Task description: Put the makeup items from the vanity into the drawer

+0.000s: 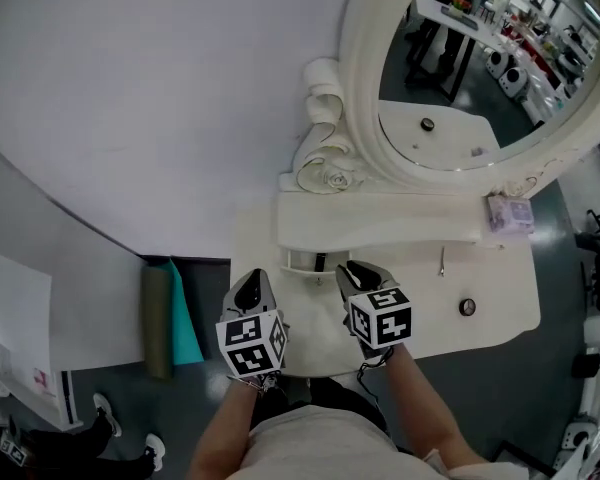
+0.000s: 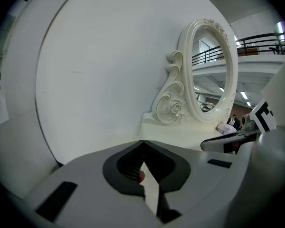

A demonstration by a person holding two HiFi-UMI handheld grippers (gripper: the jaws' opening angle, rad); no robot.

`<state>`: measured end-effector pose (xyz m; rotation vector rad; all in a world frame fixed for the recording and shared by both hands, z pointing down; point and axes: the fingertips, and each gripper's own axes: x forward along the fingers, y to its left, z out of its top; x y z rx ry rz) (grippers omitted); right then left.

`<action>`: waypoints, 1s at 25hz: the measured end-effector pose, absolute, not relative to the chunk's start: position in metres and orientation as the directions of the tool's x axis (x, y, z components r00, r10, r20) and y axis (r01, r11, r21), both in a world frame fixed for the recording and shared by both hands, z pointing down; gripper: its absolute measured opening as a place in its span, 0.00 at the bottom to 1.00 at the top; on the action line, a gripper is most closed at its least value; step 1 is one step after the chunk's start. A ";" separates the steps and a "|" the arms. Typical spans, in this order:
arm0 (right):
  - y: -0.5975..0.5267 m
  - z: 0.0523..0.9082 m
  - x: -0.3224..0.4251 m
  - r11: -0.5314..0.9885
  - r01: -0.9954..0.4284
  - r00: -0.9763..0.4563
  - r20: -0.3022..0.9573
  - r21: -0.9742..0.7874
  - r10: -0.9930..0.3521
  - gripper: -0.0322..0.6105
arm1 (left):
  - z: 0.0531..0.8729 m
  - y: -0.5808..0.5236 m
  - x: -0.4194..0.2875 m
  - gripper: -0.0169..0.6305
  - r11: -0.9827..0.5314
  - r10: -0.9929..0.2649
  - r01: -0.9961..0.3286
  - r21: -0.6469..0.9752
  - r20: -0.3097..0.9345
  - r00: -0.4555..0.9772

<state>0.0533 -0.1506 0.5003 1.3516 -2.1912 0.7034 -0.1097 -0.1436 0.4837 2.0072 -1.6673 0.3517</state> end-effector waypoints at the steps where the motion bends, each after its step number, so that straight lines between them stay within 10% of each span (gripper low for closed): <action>1: -0.149 0.497 0.056 0.356 -0.918 -0.383 0.620 -0.174 -0.684 0.17 | 0.481 -0.145 -0.110 0.03 -0.137 -0.840 -0.967 0.216 0.492 0.229; 25: -0.077 0.478 0.091 -0.069 -0.981 -0.048 0.565 -0.184 -0.823 0.09 | 0.471 -0.137 -0.074 0.03 -0.460 -0.722 -0.851 0.253 0.452 0.524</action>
